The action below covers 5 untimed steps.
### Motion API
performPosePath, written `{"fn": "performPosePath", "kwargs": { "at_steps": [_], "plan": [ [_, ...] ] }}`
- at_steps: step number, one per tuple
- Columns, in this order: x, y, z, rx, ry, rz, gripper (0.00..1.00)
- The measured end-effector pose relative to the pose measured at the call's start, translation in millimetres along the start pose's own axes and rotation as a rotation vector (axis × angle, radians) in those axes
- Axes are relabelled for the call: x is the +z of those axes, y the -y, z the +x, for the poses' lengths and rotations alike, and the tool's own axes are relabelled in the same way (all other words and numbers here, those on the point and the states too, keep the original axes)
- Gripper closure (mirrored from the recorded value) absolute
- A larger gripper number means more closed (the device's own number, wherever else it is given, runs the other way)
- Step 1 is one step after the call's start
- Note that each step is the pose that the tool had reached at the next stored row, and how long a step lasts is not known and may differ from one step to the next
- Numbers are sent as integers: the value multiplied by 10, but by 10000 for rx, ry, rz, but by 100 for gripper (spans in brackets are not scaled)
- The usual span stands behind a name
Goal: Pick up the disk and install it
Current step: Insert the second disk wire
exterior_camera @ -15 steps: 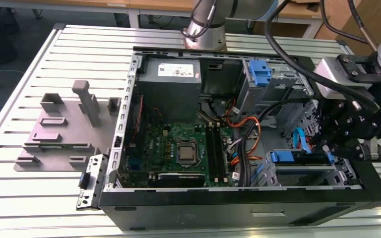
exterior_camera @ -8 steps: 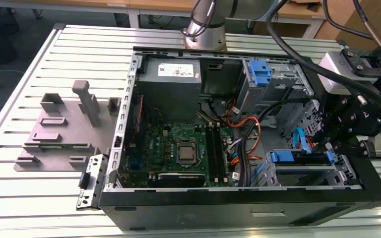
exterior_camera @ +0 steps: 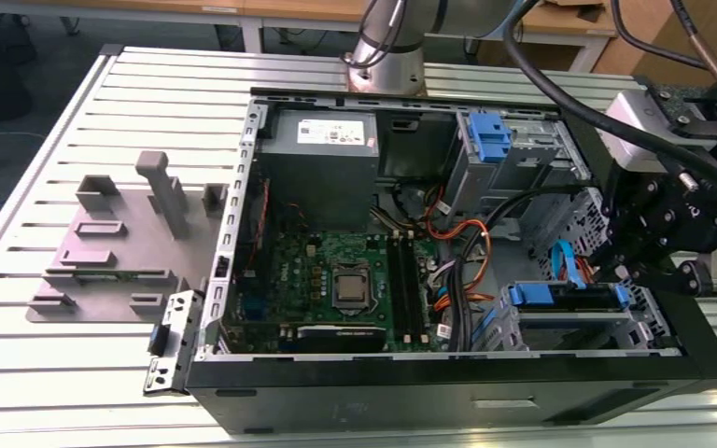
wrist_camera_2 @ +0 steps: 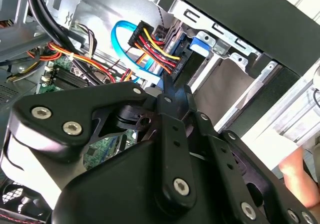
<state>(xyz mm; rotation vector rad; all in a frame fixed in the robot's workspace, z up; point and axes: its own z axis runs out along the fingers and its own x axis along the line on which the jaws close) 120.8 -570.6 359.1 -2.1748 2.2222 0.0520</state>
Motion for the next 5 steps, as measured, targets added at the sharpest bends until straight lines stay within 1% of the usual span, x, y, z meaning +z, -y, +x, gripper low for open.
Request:
{"fn": "performPosePath", "kwargs": {
  "at_steps": [5],
  "plan": [
    [-13, 0, -1, 0, 0, 0, 76]
  ]
}}
